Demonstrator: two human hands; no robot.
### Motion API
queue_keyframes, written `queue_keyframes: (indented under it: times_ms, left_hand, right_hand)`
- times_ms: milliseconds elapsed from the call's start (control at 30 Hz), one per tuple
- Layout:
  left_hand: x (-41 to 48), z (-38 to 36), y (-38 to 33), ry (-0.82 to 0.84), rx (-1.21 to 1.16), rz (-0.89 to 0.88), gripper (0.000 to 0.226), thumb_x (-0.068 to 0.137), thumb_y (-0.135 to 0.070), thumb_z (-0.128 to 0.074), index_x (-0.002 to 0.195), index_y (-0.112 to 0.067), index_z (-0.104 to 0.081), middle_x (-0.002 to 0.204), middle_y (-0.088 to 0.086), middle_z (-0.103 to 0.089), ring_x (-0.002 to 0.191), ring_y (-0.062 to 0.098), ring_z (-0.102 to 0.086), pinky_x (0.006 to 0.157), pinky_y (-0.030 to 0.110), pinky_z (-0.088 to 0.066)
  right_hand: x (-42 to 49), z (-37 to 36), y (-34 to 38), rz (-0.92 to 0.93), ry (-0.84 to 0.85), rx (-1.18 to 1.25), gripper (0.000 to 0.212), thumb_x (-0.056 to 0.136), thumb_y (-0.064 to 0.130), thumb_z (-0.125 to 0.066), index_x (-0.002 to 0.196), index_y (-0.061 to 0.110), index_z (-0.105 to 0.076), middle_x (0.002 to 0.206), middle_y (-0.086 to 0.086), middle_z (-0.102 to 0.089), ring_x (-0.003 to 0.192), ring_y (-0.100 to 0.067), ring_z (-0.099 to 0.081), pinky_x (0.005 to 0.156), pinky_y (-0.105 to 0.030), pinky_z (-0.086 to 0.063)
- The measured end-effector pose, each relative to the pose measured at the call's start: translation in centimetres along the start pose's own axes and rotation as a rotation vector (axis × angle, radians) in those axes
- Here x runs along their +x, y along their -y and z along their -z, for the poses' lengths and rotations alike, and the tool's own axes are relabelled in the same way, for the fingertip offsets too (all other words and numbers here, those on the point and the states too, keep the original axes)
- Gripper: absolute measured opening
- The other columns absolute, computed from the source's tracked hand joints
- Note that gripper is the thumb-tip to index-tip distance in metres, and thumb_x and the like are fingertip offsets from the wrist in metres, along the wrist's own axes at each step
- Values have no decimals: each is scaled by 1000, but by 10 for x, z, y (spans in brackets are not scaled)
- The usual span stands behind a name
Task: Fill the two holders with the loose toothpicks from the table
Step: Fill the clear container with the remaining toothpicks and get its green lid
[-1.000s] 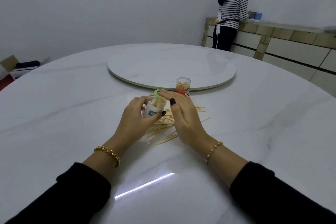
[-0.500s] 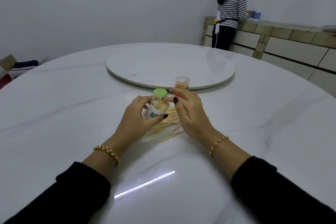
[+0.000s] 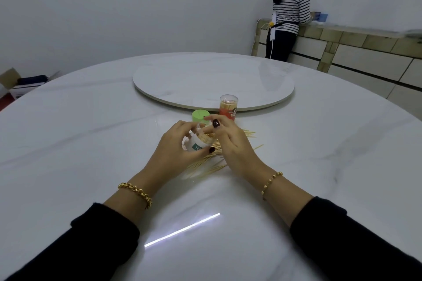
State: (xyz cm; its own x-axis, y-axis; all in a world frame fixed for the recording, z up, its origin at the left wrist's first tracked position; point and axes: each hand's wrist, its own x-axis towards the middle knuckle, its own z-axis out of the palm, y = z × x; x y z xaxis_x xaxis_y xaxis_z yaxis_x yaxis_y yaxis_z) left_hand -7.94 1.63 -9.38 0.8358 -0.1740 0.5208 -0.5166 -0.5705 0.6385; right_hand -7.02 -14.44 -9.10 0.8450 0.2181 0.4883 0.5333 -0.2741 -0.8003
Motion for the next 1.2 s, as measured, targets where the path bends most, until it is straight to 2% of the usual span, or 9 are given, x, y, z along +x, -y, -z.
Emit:
queue_keyframes:
  times_ms: [133,300,467,633,733,867,967,1067,1200]
  left_hand:
    - [1,1,1,-10,3,-6,47,72,-29,-80,115,-19,-62,107,-5,-60,93,3,-52,76,4,-37]
    - [1,1,1,0,9,-3,48,73,-29,-79,116,-19,-61,106,-4,-60,93,2,-52,75,4,-37]
    - [1,1,1,1,-12,-10,46,72,-35,-80,113,-31,-58,105,-8,-59,94,0,-52,77,5,-38]
    - [1,1,5,5,37,6,53,72,-33,-80,120,-18,-60,109,-4,-60,91,2,-52,75,4,-38]
    - [1,1,6,13,50,18,57,72,-36,-78,122,-15,-59,109,-5,-59,92,5,-52,74,5,-39]
    - [1,1,6,10,42,43,56,75,-38,-76,124,-16,-57,112,-5,-59,98,9,-52,78,8,-39]
    - [1,1,6,1,17,68,54,77,-33,-76,125,-19,-55,114,-8,-58,102,9,-52,77,1,-36]
    - [1,2,7,6,11,84,55,78,-34,-75,126,-19,-54,116,-8,-57,105,8,-52,78,-2,-33]
    - [2,2,8,14,3,84,53,79,-34,-74,126,-21,-53,117,-10,-57,105,6,-51,78,1,-34]
  right_hand:
    - [0,1,7,20,-49,60,44,96,34,-34,79,19,-71,111,3,-59,111,-11,-55,93,-23,-43]
    - [1,6,6,72,-89,6,44,98,32,-32,91,16,-73,113,1,-56,110,-4,-52,90,-10,-37]
    - [2,5,-7,108,-20,-353,49,99,42,-26,108,24,-70,130,4,-49,124,-13,-43,104,-44,-36]
    - [3,8,-7,138,-93,-377,49,96,39,-28,89,18,-72,113,3,-55,109,-18,-51,96,-51,-38]
    - [4,10,-4,135,-142,-283,34,95,25,-39,85,16,-69,104,5,-58,101,-11,-54,92,-45,-43]
    - [7,18,-7,95,-170,-275,21,93,16,-47,92,13,-67,97,7,-61,92,-4,-54,82,-19,-41]
    - [9,31,-19,-33,-66,-431,19,93,13,-51,104,20,-65,109,9,-62,105,-8,-54,92,-32,-41]
    - [10,44,-31,-130,124,-720,31,95,18,-49,123,29,-58,133,12,-51,125,-10,-43,102,-42,-29]
    - [9,49,-36,-200,266,-828,38,99,21,-43,133,35,-50,147,13,-37,135,-9,-31,110,-59,-15]
